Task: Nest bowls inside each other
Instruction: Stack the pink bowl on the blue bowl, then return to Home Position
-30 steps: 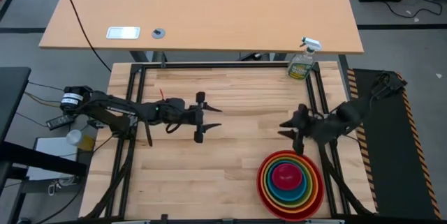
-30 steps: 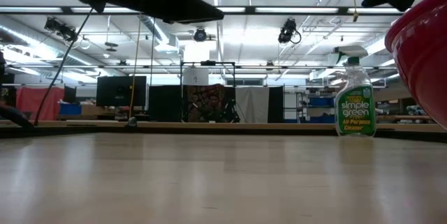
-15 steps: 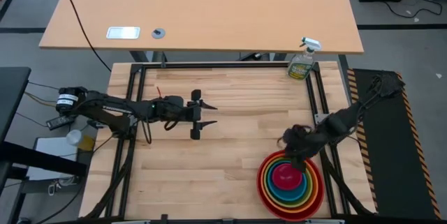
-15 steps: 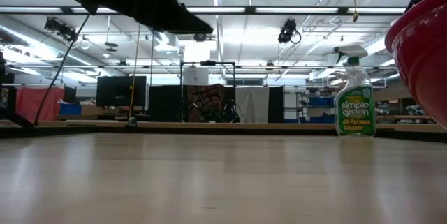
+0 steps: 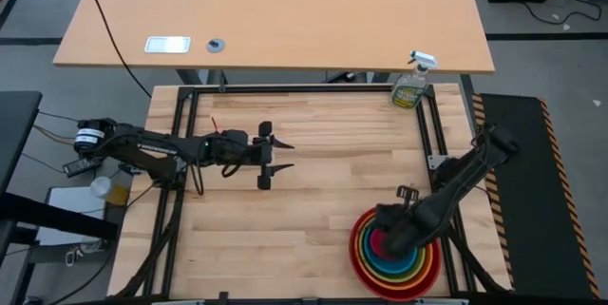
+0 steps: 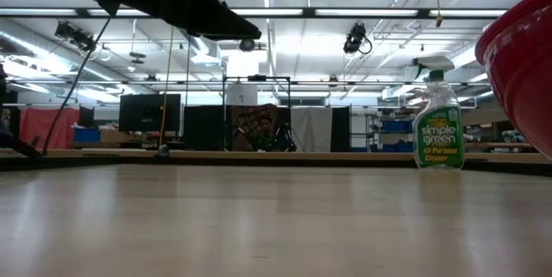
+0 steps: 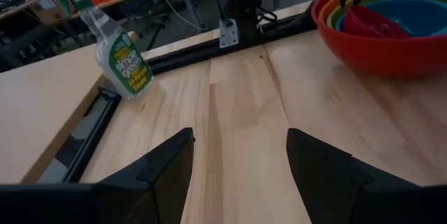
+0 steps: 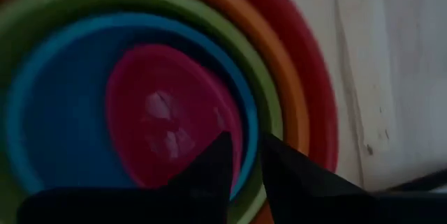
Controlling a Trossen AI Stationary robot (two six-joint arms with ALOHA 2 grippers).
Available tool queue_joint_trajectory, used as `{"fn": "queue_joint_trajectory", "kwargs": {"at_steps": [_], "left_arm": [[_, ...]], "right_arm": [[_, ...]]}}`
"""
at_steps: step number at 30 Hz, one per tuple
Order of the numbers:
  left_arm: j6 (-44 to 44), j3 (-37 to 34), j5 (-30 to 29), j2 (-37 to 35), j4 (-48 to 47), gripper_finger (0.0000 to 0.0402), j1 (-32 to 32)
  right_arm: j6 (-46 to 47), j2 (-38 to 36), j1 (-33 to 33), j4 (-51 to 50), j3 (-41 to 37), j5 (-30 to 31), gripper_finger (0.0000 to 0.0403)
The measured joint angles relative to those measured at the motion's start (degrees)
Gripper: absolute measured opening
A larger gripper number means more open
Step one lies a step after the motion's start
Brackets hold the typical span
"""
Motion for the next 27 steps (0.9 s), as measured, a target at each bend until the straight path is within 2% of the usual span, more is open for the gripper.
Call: {"fn": "queue_joint_trajectory", "kwargs": {"at_steps": [6, 9, 12, 17, 19, 21, 24, 27], "left_arm": [[0.4, 0.0, 0.0, 0.0, 0.6, 0.0233, 0.0], [1.3, 0.0, 0.0, 0.0, 1.5, 0.0233, 0.0], [1.9, 0.0, 0.0, 0.0, 1.7, 0.0233, 0.0], [3.2, 0.0, -0.1, 0.0, 2.4, 0.0233, 0.0], [3.4, 0.0, -0.1, 0.0, 2.9, 0.0233, 0.0], [3.3, 0.0, -0.1, 0.0, 3.5, 0.0233, 0.0], [2.9, 0.0, 1.2, 0.0, 5.6, 0.0233, -0.5], [3.2, 0.0, 2.3, 0.0, 7.8, 0.0233, -1.9]], "right_arm": [[0.0, 6.4, 0.5, -2.5, 0.2, -2.3, 0.0082], [0.5, 6.9, 0.5, -2.9, 0.5, -3.5, 0.0082], [2.7, 5.9, 0.8, -3.6, 2.2, -2.2, 0.0082], [7.1, 2.2, 2.0, -4.7, 3.3, 5.0, 0.0082], [8.0, 1.5, 2.7, -6.4, 3.3, 10.0, 0.0082], [8.3, 0.6, 3.7, -6.6, 2.7, 17.6, 0.0082], [8.1, -3.2, 4.7, -2.3, -0.3, 27.1, 0.0081], [6.0, -9.9, 4.8, 5.4, -6.1, 30.7, 0.0078]]}}
